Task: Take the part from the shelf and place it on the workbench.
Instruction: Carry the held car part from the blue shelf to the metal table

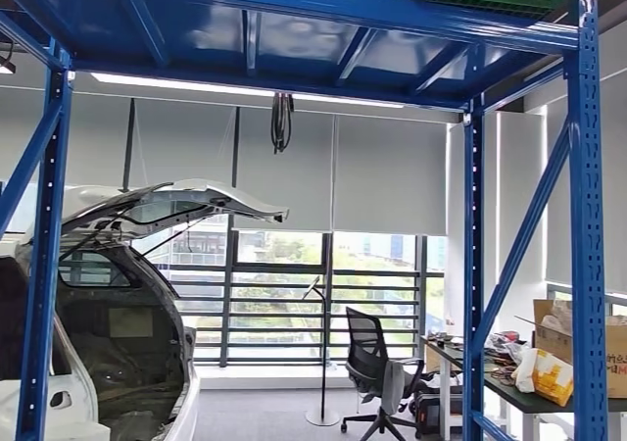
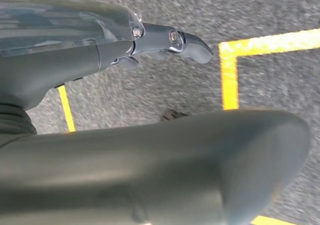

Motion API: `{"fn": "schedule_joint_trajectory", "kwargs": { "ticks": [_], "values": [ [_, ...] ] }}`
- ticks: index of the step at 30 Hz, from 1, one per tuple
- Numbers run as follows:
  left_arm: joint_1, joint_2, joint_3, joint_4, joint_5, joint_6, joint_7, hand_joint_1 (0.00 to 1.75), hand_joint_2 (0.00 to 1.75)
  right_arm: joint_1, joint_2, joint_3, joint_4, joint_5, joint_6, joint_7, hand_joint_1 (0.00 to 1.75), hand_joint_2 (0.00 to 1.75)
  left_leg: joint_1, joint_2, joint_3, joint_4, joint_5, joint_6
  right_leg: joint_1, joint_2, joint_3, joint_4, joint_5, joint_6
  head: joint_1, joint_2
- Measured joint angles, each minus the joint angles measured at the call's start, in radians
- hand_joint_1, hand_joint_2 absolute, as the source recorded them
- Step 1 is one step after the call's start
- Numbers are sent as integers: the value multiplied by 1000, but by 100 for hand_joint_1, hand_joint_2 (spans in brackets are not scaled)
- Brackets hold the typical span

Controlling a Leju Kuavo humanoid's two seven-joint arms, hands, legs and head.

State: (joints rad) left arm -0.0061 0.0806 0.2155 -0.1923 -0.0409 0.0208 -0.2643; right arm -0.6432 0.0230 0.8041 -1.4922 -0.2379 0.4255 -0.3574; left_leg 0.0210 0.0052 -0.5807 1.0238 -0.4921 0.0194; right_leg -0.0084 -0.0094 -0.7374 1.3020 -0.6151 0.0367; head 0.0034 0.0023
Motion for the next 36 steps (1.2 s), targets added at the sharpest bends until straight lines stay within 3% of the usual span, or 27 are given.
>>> {"fn": "schedule_joint_trajectory", "kwargs": {
  "ticks": [1,2,4,6,8,10,11,14,15,16,17,19,21,22,24,25,27,29,30,31,32,33,35,36],
  "values": [
    [1,3,0,0,-1,-1,5,0,175,1,-1,-1,0,1,2,-3,175,175,-4,0,-14,0,10,1,1,0,9,26,7,-3,0,0],
    [2,6,0,0,-1,-1,11,0,175,1,-1,-2,0,4,6,-6,175,175,-8,1,-28,0,19,1,2,1,32,20,33,-8,0,0],
    [4,10,0,0,-2,2,30,0,175,1,-2,-5,-1,21,15,-17,175,175,-12,-1,-48,0,36,0,12,13,129,-92,81,-30,0,0],
    [5,13,0,0,-3,8,47,0,175,-3,-3,-9,-3,41,24,-31,175,175,-11,-7,-58,0,52,-7,25,37,236,-246,72,-53,0,0],
    [5,18,0,0,-3,11,58,0,175,-7,-5,-12,-4,53,30,-41,175,175,-7,-15,-65,-2,68,-19,34,45,280,-321,54,-60,0,0],
    [7,24,-1,0,-3,11,64,0,175,-8,-6,-14,-4,59,33,-46,175,175,-3,-20,-75,2,68,-28,32,31,279,-337,63,-65,0,0],
    [9,27,-1,0,-3,12,65,0,175,-9,-7,-14,-4,60,34,-47,175,175,-3,-21,-84,20,48,-31,29,22,275,-344,69,-70,0,0],
    [13,34,-1,0,-3,12,66,0,175,-6,-7,-15,-4,61,36,-51,175,175,-2,-18,-138,179,-62,-41,28,-6,257,-345,85,-78,0,0],
    [13,35,-1,0,-3,12,66,0,175,-4,-8,-16,-4,62,36,-52,175,175,-2,-18,-153,233,-82,-45,28,-17,252,-343,88,-77,0,0],
    [14,35,-1,0,-3,12,66,0,175,-2,-8,-16,-4,64,38,-52,175,175,0,-16,-154,259,-83,-49,27,-27,246,-340,90,-77,0,0],
    [15,36,-1,0,-4,12,66,0,175,-1,-8,-15,-4,65,39,-53,175,175,2,-12,-137,245,-67,-52,27,-38,241,-336,90,-76,0,0],
    [17,38,-1,0,-4,12,66,0,175,0,-8,-15,-4,70,43,-55,175,175,4,14,-60,126,-18,-57,25,-57,233,-323,86,-69,0,0],
    [15,40,-1,0,-5,12,65,0,175,-1,-9,-16,-5,74,47,-58,175,175,-2,46,-5,28,4,-48,29,-75,226,-308,79,-58,0,0],
    [14,41,-1,0,-7,12,65,0,175,-1,-9,-16,-5,75,48,-60,175,175,-6,53,1,13,0,-40,32,-83,223,-304,77,-53,0,0],
    [17,42,-1,0,-10,12,64,0,175,-2,-9,-16,-5,77,51,-63,175,175,-9,40,-5,8,1,-23,33,-96,221,-299,74,-46,0,0],
    [19,42,-1,0,-11,13,64,0,175,-2,-9,-16,-6,78,53,-64,175,175,-7,31,-7,7,2,-16,31,-86,218,-292,67,-40,-1,0],
    [20,43,-1,0,-12,14,63,0,175,-2,-11,-17,-7,78,57,-67,175,175,-3,16,-13,5,9,-5,25,-41,193,-235,25,-28,-1,0],
    [18,45,0,0,-12,17,63,0,175,0,-17,-17,-8,79,62,-71,175,175,-3,-3,-20,5,14,2,18,-5,133,-102,-41,-21,-1,0],
    [18,45,0,0,-12,18,63,0,175,3,-20,-17,-8,80,64,-73,175,175,-3,-14,-23,5,16,4,17,0,103,-40,-61,-20,-1,0],
    [18,46,0,0,-12,19,63,0,175,6,-23,-17,-9,81,66,-75,175,175,-4,-25,-25,6,19,5,17,2,86,-5,-64,-21,-1,0],
    [20,46,0,0,-12,20,63,0,175,9,-25,-17,-9,82,68,-76,175,175,-5,-37,-26,6,20,5,17,5,87,-11,-47,-23,-1,0],
    [21,47,0,0,-12,21,63,0,175,10,-26,-17,-10,84,68,-78,175,175,-6,-49,-26,6,22,4,17,12,107,-58,-11,-27,-1,0],
    [21,48,1,0,-13,22,63,0,175,11,-29,-17,-15,90,68,-82,175,175,-6,-72,-28,5,27,1,18,53,168,-200,64,-42,-1,0],
    [20,48,1,0,-13,22,63,0,175,12,-30,-17,-17,94,68,-84,175,175,-5,-84,-32,5,31,-3,18,72,190,-253,88,-47,-1,0]
  ]
}}
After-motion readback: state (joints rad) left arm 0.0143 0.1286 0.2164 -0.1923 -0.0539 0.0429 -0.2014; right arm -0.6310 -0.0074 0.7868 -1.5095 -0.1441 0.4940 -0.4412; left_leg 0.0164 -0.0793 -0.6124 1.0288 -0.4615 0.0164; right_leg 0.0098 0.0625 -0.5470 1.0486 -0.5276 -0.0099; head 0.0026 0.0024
